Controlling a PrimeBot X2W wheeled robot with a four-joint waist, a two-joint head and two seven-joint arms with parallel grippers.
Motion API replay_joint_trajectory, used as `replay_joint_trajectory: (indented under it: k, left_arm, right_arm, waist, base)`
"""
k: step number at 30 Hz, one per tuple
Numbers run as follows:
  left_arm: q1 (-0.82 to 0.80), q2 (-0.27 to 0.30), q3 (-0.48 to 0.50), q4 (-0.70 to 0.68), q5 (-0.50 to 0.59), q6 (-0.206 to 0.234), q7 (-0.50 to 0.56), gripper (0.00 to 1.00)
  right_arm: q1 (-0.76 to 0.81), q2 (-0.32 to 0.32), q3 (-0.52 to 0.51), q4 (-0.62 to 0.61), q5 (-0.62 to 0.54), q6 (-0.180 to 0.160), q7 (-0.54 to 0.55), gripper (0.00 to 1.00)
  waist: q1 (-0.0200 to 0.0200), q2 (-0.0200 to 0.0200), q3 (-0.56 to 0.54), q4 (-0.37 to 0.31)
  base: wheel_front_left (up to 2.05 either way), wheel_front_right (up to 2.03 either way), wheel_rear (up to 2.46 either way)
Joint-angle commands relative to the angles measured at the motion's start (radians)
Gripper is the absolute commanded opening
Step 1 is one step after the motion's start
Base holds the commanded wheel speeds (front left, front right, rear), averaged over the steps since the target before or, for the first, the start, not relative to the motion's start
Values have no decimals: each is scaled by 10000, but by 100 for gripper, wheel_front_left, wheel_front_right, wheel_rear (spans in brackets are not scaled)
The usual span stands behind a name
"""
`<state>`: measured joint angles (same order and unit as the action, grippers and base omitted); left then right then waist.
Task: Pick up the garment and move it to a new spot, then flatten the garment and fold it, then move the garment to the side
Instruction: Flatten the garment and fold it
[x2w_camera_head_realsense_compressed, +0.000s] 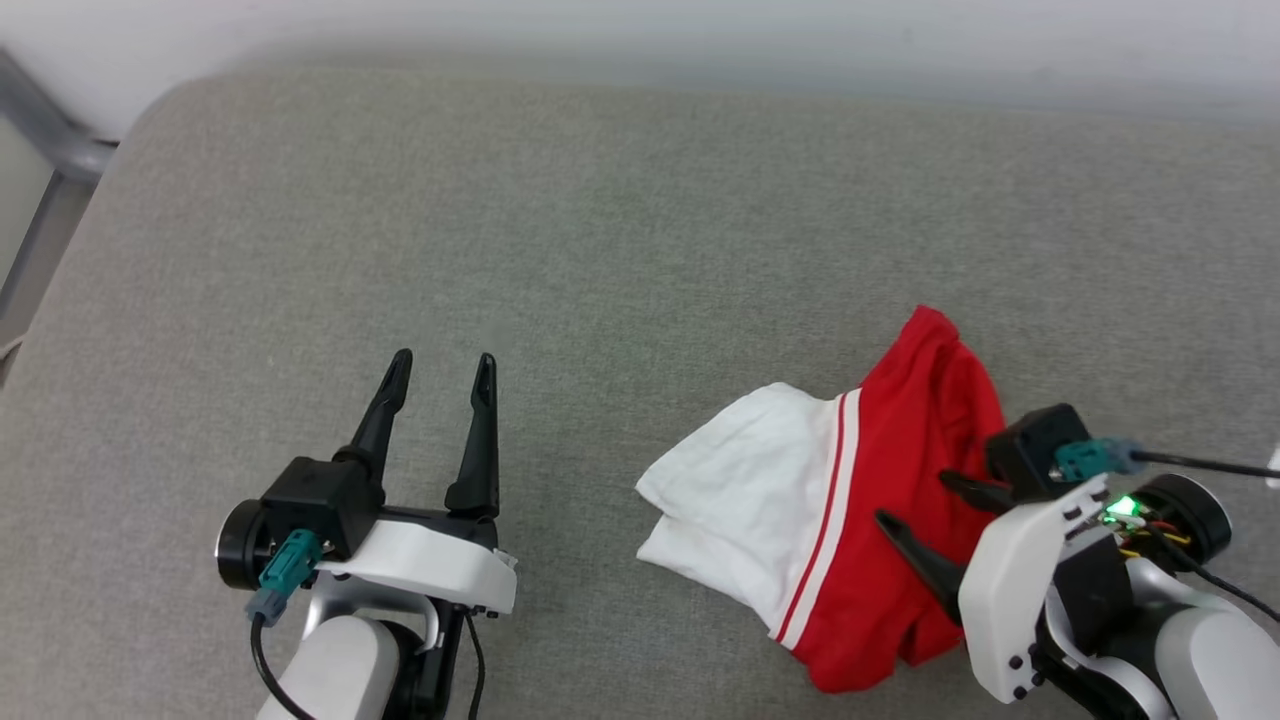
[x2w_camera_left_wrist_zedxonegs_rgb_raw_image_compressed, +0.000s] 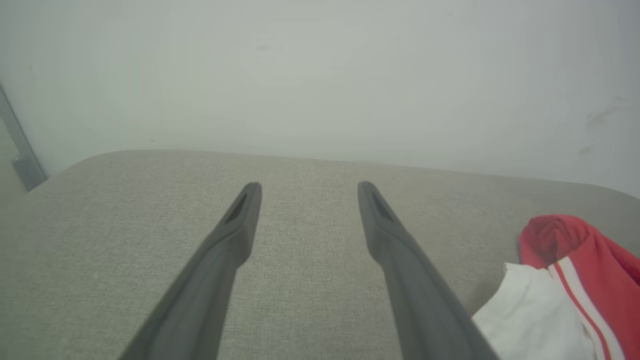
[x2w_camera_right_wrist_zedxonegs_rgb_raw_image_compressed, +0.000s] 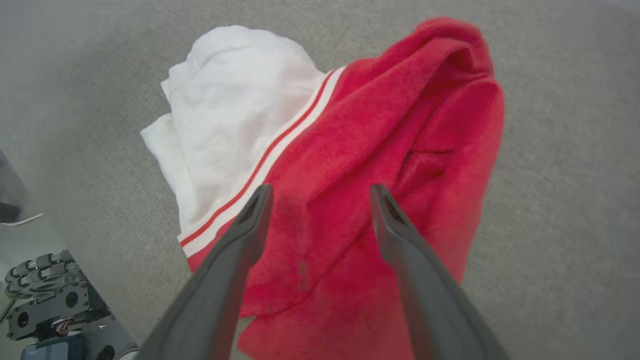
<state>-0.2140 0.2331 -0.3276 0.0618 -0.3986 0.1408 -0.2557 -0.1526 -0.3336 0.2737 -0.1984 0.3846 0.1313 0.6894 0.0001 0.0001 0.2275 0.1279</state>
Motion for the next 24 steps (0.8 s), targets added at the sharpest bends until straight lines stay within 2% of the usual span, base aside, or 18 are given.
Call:
replay_joint_trajectory:
  k: [1, 6, 7, 8, 9, 17, 20, 24]
  left_arm:
    - [-163, -111, 1, 55, 68, -50, -47, 100]
    - [-258, -280, 59, 211, 89, -176, -91, 100]
    - [-271, -299, 90, 233, 99, -201, -98, 100]
    - [-279, -316, 128, 252, 117, -228, -104, 100]
    - [-281, -345, 151, 283, 133, -233, -108, 100]
    - [-115, -424, 372, 324, 326, -345, -106, 100]
    - [-9, -409, 435, 375, 368, -373, -104, 100]
    - [52, -356, 474, 410, 426, -413, -95, 100]
  right_arm:
    - [-320, -161, 265, 135, 155, -10, 159, 100]
    - [-764, -437, 850, 586, 354, -9, 386, 100]
    - [-820, -452, 902, 664, 344, -9, 382, 95]
    - [-844, -459, 962, 727, 338, -9, 359, 44]
    - [-882, -472, 1023, 803, 345, -9, 331, 0]
    - [-1550, -352, 761, 681, 179, -9, -686, 0]
    - [-1562, -217, 172, 657, 103, -9, -1076, 0]
    - [-964, 172, -1278, 796, 20, -10, -1444, 0]
  waist:
    - [-1, -1, 255, 239]
    - [-1, -1, 459, 417]
    - [-1, -1, 471, 426]
    - [-1, -1, 481, 425]
    - [-1, -1, 485, 421]
    - [-1, -1, 185, 86]
    - [-1, -1, -34, -107]
    - [-1, -1, -261, -363]
  base:
    - [0, 0, 0]
    - [0, 0, 0]
    - [0, 0, 0]
    - [0, 0, 0]
    - [0, 0, 0]
    - [0, 0, 0]
    - [0, 0, 0]
    - [0, 0, 0]
